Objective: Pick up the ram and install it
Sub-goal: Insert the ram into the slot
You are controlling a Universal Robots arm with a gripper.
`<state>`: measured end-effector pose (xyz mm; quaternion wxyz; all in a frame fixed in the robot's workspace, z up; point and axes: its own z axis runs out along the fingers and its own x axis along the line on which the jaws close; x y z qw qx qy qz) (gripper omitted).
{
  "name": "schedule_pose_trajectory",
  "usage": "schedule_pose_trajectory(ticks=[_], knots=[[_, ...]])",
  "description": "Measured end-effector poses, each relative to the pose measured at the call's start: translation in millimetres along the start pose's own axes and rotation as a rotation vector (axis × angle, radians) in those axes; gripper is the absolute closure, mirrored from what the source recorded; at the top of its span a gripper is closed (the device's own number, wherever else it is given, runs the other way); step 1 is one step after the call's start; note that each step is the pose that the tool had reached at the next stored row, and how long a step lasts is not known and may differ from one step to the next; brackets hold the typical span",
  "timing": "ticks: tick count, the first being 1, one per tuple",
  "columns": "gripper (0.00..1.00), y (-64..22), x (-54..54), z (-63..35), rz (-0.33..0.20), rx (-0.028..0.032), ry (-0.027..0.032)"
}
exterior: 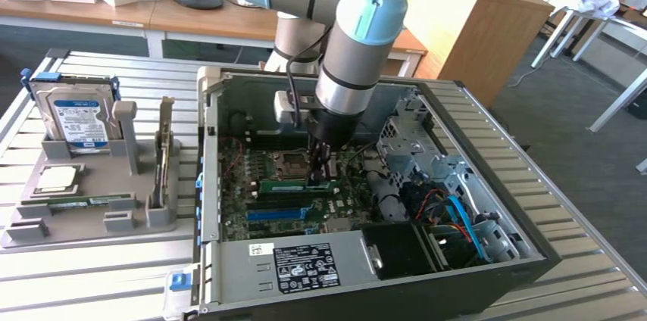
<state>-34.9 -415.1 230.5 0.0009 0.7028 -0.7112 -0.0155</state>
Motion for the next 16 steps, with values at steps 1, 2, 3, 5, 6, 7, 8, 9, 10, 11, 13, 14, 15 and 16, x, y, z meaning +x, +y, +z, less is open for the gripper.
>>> schedule_pose_trajectory(ticks=[1,2,3,5,6,7,8,9,10,11,13,14,15,16], knots=[[0.89,0.0,0.0,0.0,-0.001,0.0001,0.0000],[0.89,0.0,0.0,0.0,-0.002,0.0001,-0.0001],[0.89,0.0,0.0,0.0,-0.005,0.0000,0.0000],[0.89,0.0,0.0,0.0,-0.008,0.0000,0.0002],[0.89,0.0,0.0,0.1,-0.009,0.0001,0.0000],[0.89,-0.1,0.0,0.1,-0.009,0.0002,-0.0001],[0.89,0.0,0.0,0.1,-0.009,0.0000,-0.0001],[0.89,0.0,0.0,0.1,-0.009,0.0000,0.0000],[0.89,-0.1,0.0,0.1,-0.009,0.0000,-0.0001],[0.89,0.0,0.0,0.1,-0.009,0.0000,0.0000],[0.89,0.0,0.0,0.0,-0.009,-0.0001,0.0001],[0.89,0.0,0.0,0.0,-0.009,-0.0001,0.0001],[0.89,0.0,0.0,0.0,-0.009,-0.0001,0.0001],[0.89,0.0,0.0,0.0,-0.009,-0.0001,0.0001]])
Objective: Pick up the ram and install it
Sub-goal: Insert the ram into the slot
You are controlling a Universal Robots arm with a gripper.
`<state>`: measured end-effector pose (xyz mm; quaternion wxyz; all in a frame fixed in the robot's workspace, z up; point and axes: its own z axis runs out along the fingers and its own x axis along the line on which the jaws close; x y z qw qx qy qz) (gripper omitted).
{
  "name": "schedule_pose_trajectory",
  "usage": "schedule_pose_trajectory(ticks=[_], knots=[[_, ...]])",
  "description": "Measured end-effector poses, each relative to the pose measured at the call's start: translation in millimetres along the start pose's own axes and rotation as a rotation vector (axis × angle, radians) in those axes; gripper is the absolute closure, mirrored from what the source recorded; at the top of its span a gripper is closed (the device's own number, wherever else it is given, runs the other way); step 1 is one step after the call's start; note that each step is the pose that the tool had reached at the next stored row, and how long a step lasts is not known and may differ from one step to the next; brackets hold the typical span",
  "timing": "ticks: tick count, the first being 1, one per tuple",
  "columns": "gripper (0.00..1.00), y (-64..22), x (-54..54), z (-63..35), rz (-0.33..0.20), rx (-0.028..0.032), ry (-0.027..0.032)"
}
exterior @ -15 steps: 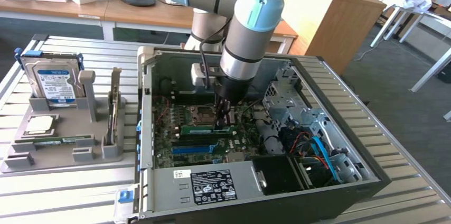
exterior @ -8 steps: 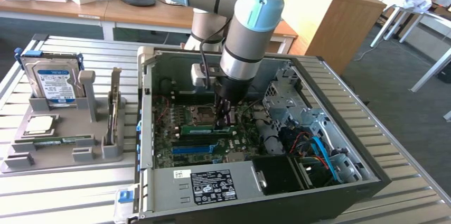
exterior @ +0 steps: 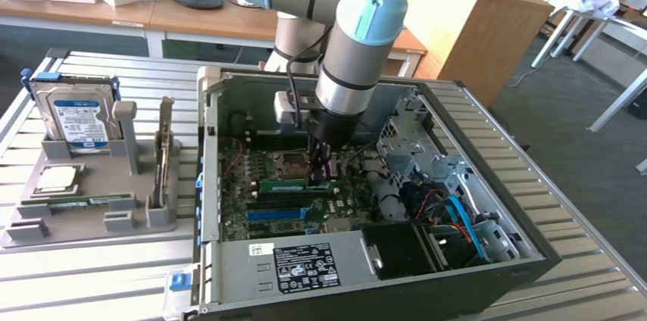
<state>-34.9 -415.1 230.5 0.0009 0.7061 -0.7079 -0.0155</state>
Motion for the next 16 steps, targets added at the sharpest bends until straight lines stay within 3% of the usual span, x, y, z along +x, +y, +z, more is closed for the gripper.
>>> schedule_pose_trajectory(ticks=[16], knots=[[0.89,0.0,0.0,1.7,-0.005,0.0005,0.0001]])
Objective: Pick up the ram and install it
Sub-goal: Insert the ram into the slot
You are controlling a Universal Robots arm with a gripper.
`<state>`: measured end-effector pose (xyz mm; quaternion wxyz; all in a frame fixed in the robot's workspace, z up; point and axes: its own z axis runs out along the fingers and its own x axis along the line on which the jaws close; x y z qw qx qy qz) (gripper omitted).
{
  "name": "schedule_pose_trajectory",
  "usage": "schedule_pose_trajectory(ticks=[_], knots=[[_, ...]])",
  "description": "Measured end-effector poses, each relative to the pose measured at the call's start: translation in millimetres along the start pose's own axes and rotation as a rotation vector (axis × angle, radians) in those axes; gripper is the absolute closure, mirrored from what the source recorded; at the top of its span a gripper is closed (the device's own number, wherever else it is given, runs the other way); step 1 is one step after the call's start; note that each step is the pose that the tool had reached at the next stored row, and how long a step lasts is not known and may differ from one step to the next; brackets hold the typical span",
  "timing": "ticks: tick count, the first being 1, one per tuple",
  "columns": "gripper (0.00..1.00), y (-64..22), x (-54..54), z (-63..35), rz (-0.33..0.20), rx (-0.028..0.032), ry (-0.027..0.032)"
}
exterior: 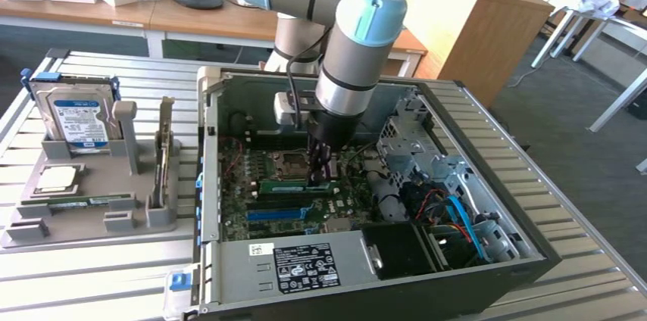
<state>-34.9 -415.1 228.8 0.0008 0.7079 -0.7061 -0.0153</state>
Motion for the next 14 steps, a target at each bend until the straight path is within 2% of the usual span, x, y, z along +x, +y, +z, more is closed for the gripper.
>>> schedule_pose_trajectory(ticks=[14], knots=[[0.89,0.5,0.0,1.6,-0.002,0.0000,0.0001]])
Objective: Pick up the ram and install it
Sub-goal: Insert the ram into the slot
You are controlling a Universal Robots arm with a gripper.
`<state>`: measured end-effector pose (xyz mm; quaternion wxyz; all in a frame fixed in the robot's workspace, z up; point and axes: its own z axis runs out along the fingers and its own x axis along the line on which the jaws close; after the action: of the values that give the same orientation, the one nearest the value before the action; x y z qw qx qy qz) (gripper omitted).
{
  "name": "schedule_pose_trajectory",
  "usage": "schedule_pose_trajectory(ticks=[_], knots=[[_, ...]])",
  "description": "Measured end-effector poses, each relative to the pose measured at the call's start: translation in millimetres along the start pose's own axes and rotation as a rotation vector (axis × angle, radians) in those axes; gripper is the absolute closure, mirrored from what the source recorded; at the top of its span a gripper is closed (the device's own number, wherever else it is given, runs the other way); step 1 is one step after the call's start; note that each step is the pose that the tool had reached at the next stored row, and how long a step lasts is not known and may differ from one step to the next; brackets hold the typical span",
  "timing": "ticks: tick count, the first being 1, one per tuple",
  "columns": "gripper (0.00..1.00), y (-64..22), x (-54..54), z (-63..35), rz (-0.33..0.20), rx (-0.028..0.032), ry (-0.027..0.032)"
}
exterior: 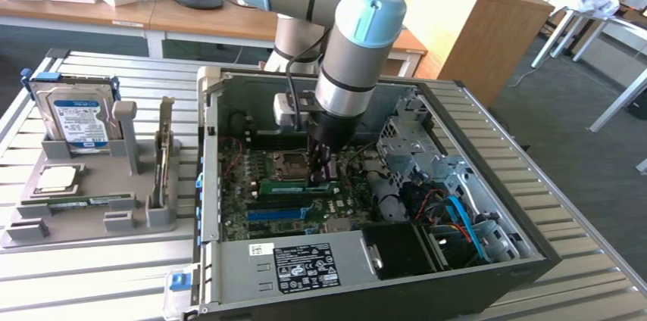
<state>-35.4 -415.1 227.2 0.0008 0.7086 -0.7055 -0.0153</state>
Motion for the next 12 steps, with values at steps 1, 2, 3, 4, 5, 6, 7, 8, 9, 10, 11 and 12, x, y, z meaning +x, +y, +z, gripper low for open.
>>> schedule_pose_trajectory(ticks=[1,2,3,4,5,6,7,8,9,10,11,12], knots=[[0.89,0.0,0.0,0.1,0.000,0.0000,0.0000],[0.89,0.1,0.0,0.2,0.000,0.0000,0.0000],[0.89,0.1,0.0,0.3,0.000,0.0000,0.0000],[0.89,0.2,0.0,0.5,-0.001,0.0000,-0.0001],[0.89,0.2,0.0,0.7,-0.001,0.0000,-0.0001],[0.89,0.3,0.0,0.9,-0.001,0.0000,0.0000],[0.89,0.3,0.0,1.0,-0.001,0.0000,0.0000],[0.89,0.3,0.0,1.1,-0.001,-0.0001,0.0001],[0.89,0.4,0.0,1.1,-0.001,0.0000,0.0001],[0.89,0.4,0.0,1.1,-0.001,-0.0001,0.0001],[0.89,0.4,0.0,1.1,-0.001,-0.0001,0.0001],[0.89,0.4,0.0,1.2,-0.001,-0.0001,0.0000]])
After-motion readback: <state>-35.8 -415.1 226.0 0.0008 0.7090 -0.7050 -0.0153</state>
